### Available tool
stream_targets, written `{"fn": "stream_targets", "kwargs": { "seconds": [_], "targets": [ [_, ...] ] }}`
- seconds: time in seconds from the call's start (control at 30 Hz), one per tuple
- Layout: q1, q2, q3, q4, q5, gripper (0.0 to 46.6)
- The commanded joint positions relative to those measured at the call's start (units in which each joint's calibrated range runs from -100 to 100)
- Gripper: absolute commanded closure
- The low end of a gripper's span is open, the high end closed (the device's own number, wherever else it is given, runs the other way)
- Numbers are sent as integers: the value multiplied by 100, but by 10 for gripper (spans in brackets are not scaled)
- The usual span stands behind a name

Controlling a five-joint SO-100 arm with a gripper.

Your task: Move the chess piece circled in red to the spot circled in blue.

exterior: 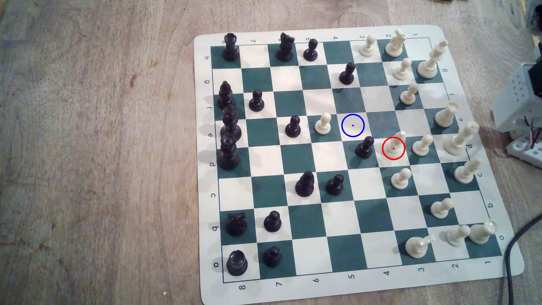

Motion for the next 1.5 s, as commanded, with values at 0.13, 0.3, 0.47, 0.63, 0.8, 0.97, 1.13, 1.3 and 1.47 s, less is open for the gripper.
{"fn": "stream_targets", "kwargs": {
  "seconds": [0.13, 0.3, 0.47, 0.63, 0.8, 0.97, 1.13, 1.3, 1.47],
  "targets": [
    [-267, -28, -1632, 565, 127, 441],
    [46, 48, -2303, 2031, 0, 441],
    [226, 31, -2893, 3447, -29, 441],
    [351, -20, -3582, 4823, -59, 441],
    [570, -20, -4026, 6248, -278, 464],
    [609, 659, -5177, 8959, -879, 464],
    [406, 1602, -6383, 11122, -1153, 464],
    [-236, 2315, -6709, 12285, -1519, 464],
    [-791, 3155, -7063, 12972, -1983, 464]
  ]
}}
